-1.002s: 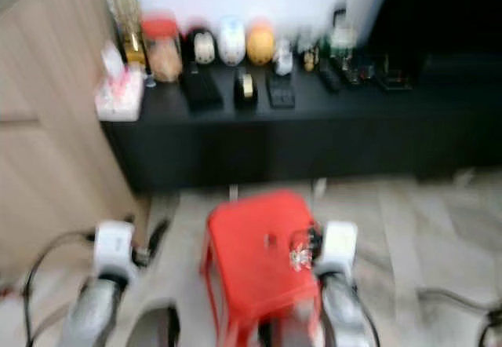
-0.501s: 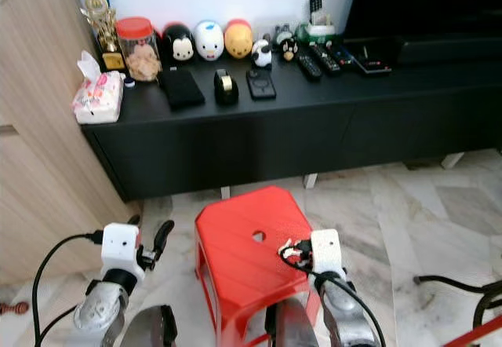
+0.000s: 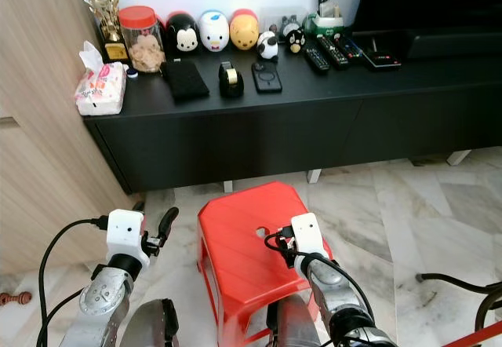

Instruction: Hang keys on a hook

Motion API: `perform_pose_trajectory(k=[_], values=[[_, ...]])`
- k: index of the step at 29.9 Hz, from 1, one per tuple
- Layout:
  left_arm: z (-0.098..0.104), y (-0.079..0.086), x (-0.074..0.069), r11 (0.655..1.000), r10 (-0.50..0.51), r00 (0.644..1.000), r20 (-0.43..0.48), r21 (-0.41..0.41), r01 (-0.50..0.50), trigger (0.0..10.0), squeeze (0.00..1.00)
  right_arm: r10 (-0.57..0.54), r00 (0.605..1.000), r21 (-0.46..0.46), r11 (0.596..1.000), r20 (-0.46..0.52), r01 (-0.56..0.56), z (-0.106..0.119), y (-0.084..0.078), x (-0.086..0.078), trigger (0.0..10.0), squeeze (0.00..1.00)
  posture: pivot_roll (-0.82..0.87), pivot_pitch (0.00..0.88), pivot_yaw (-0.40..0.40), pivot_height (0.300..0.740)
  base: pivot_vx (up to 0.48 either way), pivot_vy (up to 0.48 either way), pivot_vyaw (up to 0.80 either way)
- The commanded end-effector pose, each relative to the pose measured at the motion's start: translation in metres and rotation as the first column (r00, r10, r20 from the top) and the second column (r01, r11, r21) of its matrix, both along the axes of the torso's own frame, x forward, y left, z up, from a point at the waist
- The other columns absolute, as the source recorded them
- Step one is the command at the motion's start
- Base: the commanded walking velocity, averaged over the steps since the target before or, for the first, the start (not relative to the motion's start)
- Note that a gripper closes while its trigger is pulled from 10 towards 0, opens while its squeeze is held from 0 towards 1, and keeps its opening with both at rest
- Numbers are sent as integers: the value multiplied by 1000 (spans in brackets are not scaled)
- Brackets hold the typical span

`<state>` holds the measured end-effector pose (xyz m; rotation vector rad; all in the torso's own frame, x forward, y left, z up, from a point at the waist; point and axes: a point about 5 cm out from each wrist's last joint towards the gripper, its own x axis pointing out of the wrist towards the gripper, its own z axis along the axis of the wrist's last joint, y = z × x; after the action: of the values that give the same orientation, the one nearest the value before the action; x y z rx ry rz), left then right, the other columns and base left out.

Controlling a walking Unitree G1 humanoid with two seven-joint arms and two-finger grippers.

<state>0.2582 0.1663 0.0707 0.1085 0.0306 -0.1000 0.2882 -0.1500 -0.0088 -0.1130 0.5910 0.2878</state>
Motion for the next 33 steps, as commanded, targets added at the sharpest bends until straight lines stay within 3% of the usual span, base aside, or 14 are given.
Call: perform_pose_trajectory(k=[1,16,17,19,33], values=[[-3,-1,-3,1000,-3,1000,-24,2,3,10000,0,16,1000,-6,1000,-12,-16,-2,-1,-2,10000,0,-58,132,-66,599,0,0,0],[-7,0,-8,1000,4,999,-40,3,-4,10000,0,47,998,-37,998,-29,-48,-2,-7,0,10000,0,-54,139,-62,599,0,0,0],[-7,0,-8,1000,5,999,-41,6,-4,10000,0,47,999,-43,998,-27,-48,-2,-7,0,4157,0,-54,140,-60,599,0,0,0],[-7,1,-8,1000,6,999,-43,9,-6,10000,0,47,999,-43,998,-25,-48,-2,-6,0,0,0,-53,139,-58,599,0,0,0],[-8,2,-7,1000,2,998,-59,30,0,10000,0,83,996,-30,996,-32,-84,-3,1,-1,0,0,-47,139,-51,599,0,0,0]])
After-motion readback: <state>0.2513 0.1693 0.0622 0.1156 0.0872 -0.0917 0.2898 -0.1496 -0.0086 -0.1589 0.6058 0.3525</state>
